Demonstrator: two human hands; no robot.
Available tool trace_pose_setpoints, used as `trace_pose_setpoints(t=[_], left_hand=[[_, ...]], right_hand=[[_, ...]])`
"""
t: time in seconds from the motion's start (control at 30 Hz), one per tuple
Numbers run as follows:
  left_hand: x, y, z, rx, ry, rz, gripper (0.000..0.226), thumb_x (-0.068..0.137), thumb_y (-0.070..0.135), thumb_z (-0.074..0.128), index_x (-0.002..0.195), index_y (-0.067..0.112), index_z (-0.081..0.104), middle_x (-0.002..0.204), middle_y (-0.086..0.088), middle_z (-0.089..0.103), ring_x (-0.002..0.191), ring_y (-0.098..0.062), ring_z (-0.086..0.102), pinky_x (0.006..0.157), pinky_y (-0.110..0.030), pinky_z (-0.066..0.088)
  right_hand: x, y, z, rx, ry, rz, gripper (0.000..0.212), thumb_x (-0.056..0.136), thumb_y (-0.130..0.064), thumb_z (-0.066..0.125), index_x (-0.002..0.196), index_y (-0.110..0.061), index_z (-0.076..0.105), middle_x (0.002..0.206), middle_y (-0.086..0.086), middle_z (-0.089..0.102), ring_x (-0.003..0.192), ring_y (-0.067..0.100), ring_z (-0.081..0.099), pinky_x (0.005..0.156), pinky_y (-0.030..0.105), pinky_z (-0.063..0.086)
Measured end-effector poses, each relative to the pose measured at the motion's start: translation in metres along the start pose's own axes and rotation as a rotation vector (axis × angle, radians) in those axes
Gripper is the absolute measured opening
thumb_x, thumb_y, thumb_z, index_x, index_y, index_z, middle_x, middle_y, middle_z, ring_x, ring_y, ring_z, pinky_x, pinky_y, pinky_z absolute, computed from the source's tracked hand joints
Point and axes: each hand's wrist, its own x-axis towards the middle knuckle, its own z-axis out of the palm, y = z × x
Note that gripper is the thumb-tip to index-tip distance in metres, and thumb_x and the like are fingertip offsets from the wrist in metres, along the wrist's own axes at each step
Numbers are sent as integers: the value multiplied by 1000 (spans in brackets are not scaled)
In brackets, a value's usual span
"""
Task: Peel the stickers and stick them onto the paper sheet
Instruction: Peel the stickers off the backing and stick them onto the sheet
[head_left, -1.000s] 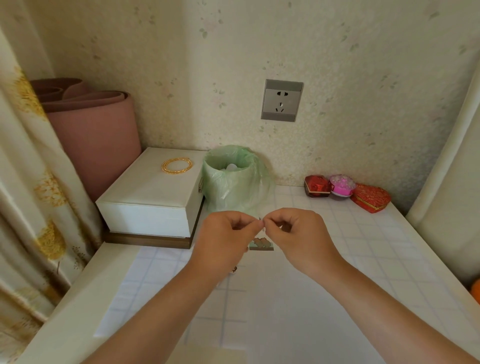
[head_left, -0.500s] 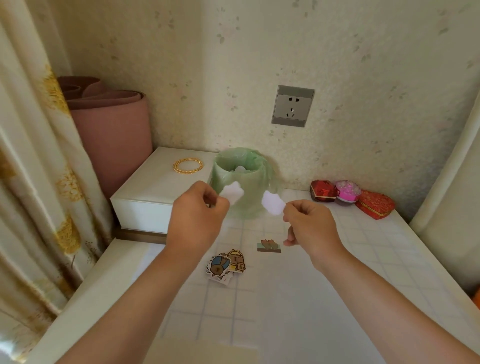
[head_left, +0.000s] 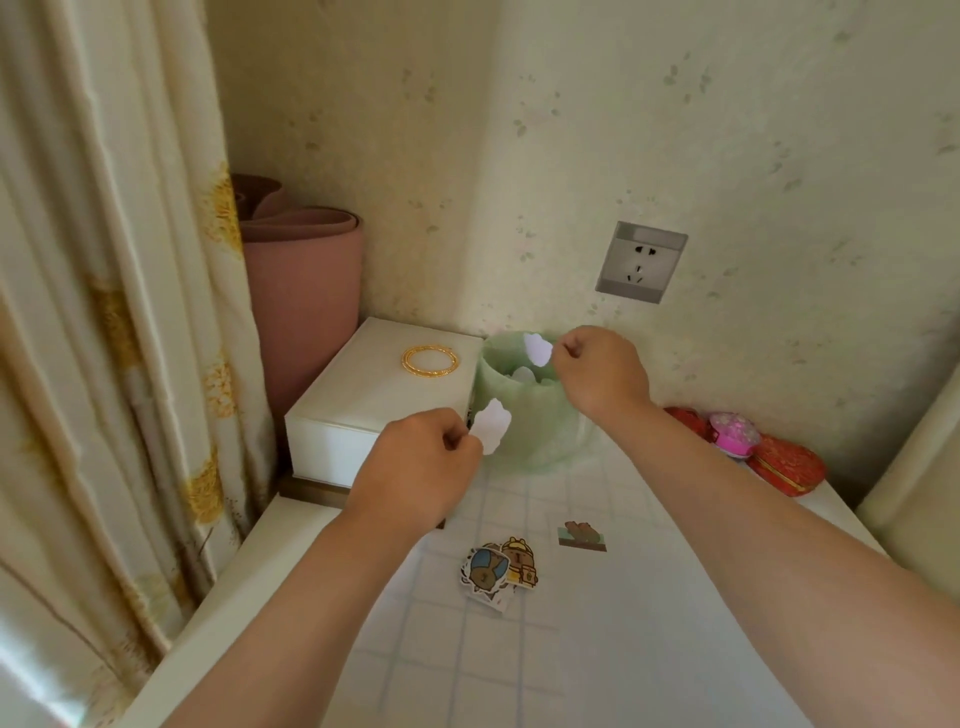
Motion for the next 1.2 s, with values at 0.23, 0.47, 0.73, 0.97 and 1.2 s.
trace_pose_setpoints(t=[0.23,0.47,0.73,0.97,1.2], left_hand=[[-1,-3,-5,-19,-2,32,20,89,27,52,73,21,63,72,3,69,68,-18,63,67,-37,57],[-4,12,0,-305,-104,-124,23,89,21,50,73,12,64,62,6,68,52,-14,56,58,-31,54],[-15,37,22,-541,-286,-321,19,89,13,49,74,9,60,59,-1,64,49,-16,48,45,-22,42],[-16,47,49,-533,-439,-513,17,84,16,53,67,13,55,56,-1,61,44,-15,43,45,-20,34],[-12,50,76,-744,-552,-717,29,86,21,53,59,20,46,51,4,46,42,-14,40,42,-17,28]], right_hand=[[21,-11,11,-261,-94,-39,18,81,-12,56,71,-12,71,70,6,69,67,29,65,55,29,45],[-47,-13,-22,38,-34,-420,22,88,-14,67,103,-29,72,98,-15,64,78,-5,58,72,20,45],[-118,31,-39,-96,-76,-623,23,81,-29,78,101,-35,68,102,-18,59,55,1,43,54,14,38],[-126,60,-42,-168,79,-781,9,93,-28,65,86,-28,71,87,-12,59,55,7,43,48,18,35],[-128,87,-39,-227,87,-765,6,91,-23,68,86,-25,71,87,-11,60,55,9,47,45,23,38]])
